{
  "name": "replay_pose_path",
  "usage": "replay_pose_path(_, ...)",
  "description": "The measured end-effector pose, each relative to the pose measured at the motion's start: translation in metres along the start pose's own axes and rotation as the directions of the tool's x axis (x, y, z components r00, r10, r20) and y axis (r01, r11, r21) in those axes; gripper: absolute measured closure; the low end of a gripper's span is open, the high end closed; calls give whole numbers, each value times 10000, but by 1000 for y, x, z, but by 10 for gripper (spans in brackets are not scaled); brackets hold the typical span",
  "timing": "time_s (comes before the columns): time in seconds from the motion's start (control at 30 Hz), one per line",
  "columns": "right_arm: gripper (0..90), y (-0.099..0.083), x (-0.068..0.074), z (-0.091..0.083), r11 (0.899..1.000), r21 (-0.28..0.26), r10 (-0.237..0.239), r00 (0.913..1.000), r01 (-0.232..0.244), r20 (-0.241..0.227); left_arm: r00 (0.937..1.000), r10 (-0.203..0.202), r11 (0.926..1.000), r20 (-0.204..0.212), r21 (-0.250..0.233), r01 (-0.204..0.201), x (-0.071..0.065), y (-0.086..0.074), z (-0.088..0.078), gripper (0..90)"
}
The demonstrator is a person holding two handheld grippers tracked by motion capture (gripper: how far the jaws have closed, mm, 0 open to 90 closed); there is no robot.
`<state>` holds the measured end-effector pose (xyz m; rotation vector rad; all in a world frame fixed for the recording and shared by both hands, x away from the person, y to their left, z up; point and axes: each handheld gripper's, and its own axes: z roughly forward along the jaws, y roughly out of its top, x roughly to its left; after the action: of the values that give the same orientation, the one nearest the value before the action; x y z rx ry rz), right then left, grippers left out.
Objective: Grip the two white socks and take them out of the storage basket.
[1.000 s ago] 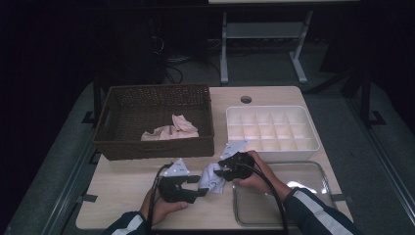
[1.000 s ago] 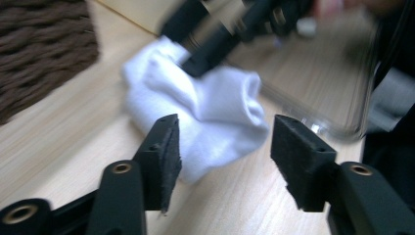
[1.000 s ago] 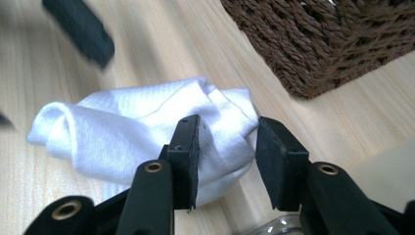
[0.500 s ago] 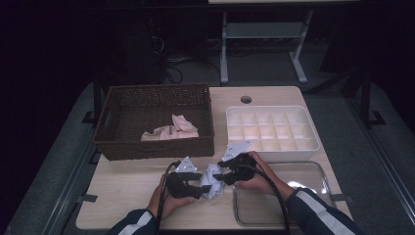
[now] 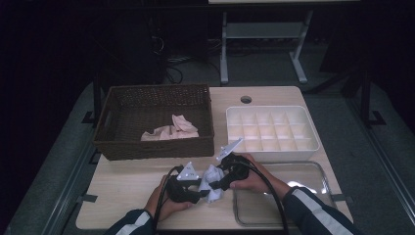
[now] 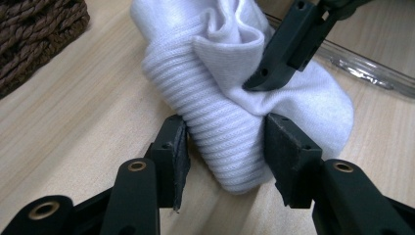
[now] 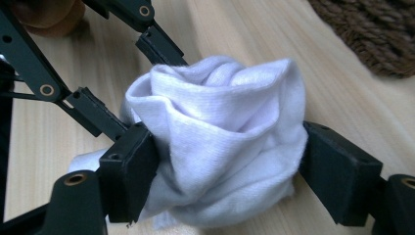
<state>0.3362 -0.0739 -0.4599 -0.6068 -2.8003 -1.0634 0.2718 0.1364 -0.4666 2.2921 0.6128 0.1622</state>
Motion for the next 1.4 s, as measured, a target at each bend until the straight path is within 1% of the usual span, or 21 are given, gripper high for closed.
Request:
replay_pose_path(0.03, 325, 0, 1, 0, 10000, 8, 1, 9997, 0, -243, 9999, 105, 9999, -7, 47, -105, 0, 0, 0, 522)
replay_pose_path(0.1, 368, 0, 1, 0, 10000, 58, -25, 9993, 27, -375, 9998, 199, 9998, 31, 14, -199, 0, 0, 0, 526)
replay_pose_path(0.2, 446, 0, 1, 0, 10000, 42, -56, 9975, 59, -708, 9998, 170, 9999, 94, 23, -170, 1, 0, 0, 525)
replay_pose_path(0.3, 560, 0, 2, -1, 10000, -59, -37, 9954, 31, -962, 9997, 221, 9997, -76, 146, -220, 3, 0, -1, 481)
replay_pose_path(0.37, 597, 1, 6, -2, 9998, -70, -208, 9963, 203, -837, 10000, 59, 9999, -22, 139, -58, 6, 0, -1, 416)
replay_pose_path(0.4, 611, 2, 8, -3, 9987, -110, -499, 9966, 493, -649, 9999, 117, 9998, -23, 152, -117, 6, 0, -2, 409)
replay_pose_path(0.5, 636, 1, 12, -6, 9968, -217, -774, 9960, 765, -450, 9996, 282, 9995, -59, 168, -281, 6, -1, -4, 375)
replay_pose_path(0.6, 650, 1, 15, -10, 9969, -224, -762, 9969, 758, -196, 9986, 511, 9986, -115, 146, -509, 8, -1, -13, 329)
replay_pose_path(0.63, 653, 1, 14, -10, 9952, -332, -924, 9957, 920, -99, 9982, 592, 9980, -75, 208, -590, 9, -2, -17, 328)
replay_pose_path(0.67, 656, 0, 15, -12, 9961, -302, -825, 9966, 825, 11, 9978, 635, 9979, -205, 172, -632, 10, -3, -21, 315)
replay_pose_path(0.7, 658, 0, 14, -13, 9945, -362, -978, 9951, 983, 152, 9972, 645, 9978, -367, 157, -640, 11, -4, -26, 302)
replay_pose_path(0.73, 661, -1, 14, -16, 9965, -369, -747, 9971, 752, 164, 9967, 687, 9976, -427, 136, -681, 13, -6, -31, 301)
replay_pose_path(0.83, 663, -2, 12, -22, 9948, -478, -868, 9947, 895, 556, 9975, 320, 9995, -634, 32, -319, 22, -16, -45, 264)
replay_pose_path(0.87, 664, -3, 12, -25, 9955, -567, -738, 9961, 765, 486, 9972, 244, 9997, -705, 71, -240, 25, -20, -49, 263)
replay_pose_path(0.93, 664, -3, 14, -29, 9948, -568, -807, 9944, 846, 677, 9944, -68, 9998, -1057, 179, 87, 32, -29, -57, 240)
replay_pose_path(1.03, 664, -3, 16, -35, 9923, -695, -969, 9922, 1024, 790, 9917, -428, 9985, -1210, 273, 464, 43, -43, -65, 206)
replay_pose_path(1.07, 664, -2, 16, -37, 9915, -741, -1004, 9916, 1066, 820, 9921, -529, 9981, -1140, 257, 562, 47, -48, -67, 197)
replay_pose_path(1.13, 665, -1, 17, -42, 9907, -915, -928, 9918, 1008, 876, 9909, -680, 9971, -1162, 267, 715, 53, -53, -68, 187)
replay_pose_path(1.17, 665, -1, 16, -44, 9892, -920, -1055, 9898, 1144, 961, 9904, -706, 9969, -1191, 261, 742, 56, -55, -68, 186)
replay_pose_path(1.27, 665, -1, 16, -49, 9886, -1073, -945, 9899, 1059, 1057, 9887, -805, 9961, -1268, 252, 843, 63, -58, -67, 186)
replay_pose_path(1.4, 664, 0, 14, -56, 9871, -1226, -890, 9893, 1031, 1153, 9909, -365, 9982, -1292, 435, 425, 65, -59, -62, 175)
